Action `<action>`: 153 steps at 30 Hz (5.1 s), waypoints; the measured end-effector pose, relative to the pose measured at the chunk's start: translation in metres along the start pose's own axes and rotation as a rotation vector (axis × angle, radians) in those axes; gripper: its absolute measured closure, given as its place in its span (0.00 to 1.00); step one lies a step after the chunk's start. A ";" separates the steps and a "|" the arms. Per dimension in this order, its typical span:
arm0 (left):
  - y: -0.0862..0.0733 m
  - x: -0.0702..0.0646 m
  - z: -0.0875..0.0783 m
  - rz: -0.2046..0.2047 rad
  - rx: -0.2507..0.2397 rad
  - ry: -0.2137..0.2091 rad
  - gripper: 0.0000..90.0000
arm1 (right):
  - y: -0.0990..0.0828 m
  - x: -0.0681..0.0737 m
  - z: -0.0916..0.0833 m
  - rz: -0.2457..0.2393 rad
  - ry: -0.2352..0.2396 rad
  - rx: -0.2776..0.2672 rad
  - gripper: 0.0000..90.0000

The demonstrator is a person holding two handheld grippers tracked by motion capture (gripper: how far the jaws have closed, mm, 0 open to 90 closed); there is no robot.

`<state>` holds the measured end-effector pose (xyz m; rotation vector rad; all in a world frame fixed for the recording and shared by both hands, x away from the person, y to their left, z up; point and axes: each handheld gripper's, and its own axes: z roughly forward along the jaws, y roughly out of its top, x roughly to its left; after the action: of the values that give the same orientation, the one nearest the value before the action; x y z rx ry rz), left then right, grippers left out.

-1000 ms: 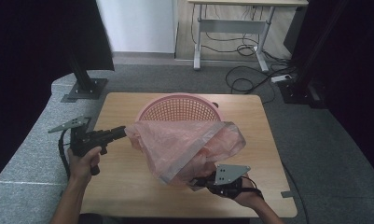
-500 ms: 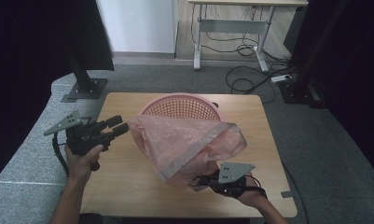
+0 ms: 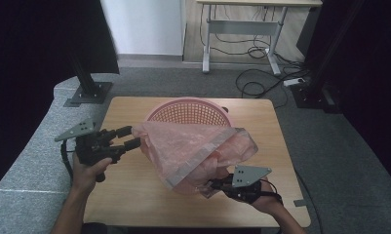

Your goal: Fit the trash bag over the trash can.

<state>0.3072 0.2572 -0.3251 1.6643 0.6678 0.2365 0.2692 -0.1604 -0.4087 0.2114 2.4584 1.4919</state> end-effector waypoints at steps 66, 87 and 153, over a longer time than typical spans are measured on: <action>0.017 0.018 0.057 -0.005 0.169 0.105 1.00 | 0.050 -0.016 -0.110 0.014 -0.135 -0.244 0.49; 0.037 0.042 0.069 -0.026 0.176 0.035 0.99 | 0.082 -0.112 -0.040 0.007 -0.203 -0.032 0.77; 0.016 -0.030 0.058 0.041 0.157 -0.104 0.26 | 0.051 -0.110 -0.040 0.143 -0.240 0.005 0.98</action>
<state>0.3165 0.1916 -0.3163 1.8293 0.5864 0.1283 0.3622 -0.1987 -0.3299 0.5446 2.2970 1.4221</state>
